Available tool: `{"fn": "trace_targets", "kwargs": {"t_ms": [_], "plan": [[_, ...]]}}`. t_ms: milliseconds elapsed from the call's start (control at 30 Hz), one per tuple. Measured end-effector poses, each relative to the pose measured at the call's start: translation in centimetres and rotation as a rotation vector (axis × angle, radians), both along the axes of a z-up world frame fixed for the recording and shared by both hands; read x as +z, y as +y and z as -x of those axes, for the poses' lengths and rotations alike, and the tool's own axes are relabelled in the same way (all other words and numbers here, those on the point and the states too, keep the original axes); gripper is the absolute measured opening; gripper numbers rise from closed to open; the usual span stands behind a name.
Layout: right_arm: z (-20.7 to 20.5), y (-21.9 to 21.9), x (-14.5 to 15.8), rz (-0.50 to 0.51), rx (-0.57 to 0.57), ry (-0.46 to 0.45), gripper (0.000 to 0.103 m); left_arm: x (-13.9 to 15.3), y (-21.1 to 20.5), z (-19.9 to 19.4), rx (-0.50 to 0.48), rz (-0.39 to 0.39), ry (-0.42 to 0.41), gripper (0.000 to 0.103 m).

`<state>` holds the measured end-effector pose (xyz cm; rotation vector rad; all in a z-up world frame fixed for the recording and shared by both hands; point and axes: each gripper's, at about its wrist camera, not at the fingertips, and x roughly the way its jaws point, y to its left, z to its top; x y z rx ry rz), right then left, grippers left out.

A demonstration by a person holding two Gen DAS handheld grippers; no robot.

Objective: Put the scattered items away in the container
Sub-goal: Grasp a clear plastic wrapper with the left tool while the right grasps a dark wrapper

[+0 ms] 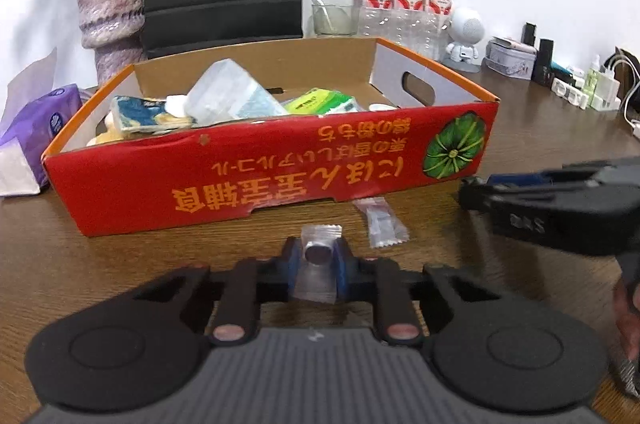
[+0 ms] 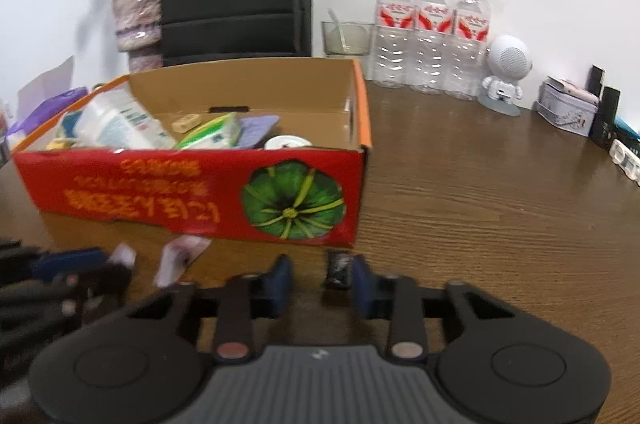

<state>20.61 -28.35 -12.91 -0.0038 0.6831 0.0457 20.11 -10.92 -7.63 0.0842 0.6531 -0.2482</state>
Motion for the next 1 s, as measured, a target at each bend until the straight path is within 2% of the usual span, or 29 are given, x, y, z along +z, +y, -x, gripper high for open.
{"fn": "trace_targets", "kwargs": {"t_ms": [33, 67, 500, 1000], "plan": [[0.3, 0.1, 0.0, -0.004, 0.016, -0.002, 0.014, 0.0, 0.2, -0.1, 0.006, 0.003, -0.002, 0.017], [0.5, 0.3, 0.0, -0.001, 0.028, -0.003, 0.014, 0.0, 0.4, -0.3, 0.009, 0.008, -0.002, 0.017], [1.1, 0.9, 0.0, 0.011, 0.074, -0.022, 0.013, 0.0, 1.2, -0.9, 0.026, 0.013, -0.008, 0.017], [2.1, 2.2, 0.6, 0.04, 0.117, -0.054, 0.013, 0.5, 2.3, -1.0, 0.036, 0.059, 0.0, 0.017]]}}
